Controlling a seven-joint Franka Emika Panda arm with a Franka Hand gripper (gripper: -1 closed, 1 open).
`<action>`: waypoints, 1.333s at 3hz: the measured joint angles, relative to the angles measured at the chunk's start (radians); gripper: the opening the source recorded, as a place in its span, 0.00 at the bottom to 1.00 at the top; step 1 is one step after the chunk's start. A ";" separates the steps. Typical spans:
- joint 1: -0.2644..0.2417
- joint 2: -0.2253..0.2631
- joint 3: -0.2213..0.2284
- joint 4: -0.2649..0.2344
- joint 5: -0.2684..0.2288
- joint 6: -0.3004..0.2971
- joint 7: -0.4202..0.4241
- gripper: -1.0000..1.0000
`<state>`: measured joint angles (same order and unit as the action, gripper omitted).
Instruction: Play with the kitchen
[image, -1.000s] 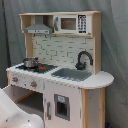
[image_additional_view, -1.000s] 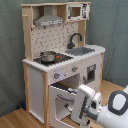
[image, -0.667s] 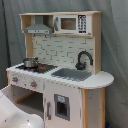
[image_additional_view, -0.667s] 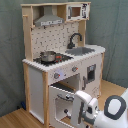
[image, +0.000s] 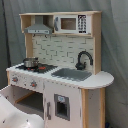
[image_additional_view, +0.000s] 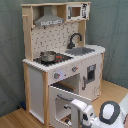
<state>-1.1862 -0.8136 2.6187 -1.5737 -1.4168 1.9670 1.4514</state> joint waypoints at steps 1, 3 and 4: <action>-0.008 -0.032 0.000 -0.001 0.087 0.025 -0.033 1.00; -0.055 -0.088 -0.002 -0.065 0.248 0.011 -0.080 1.00; -0.055 -0.088 -0.002 -0.075 0.268 0.008 -0.080 1.00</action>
<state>-1.2412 -0.9012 2.6170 -1.6484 -1.1485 1.9749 1.3709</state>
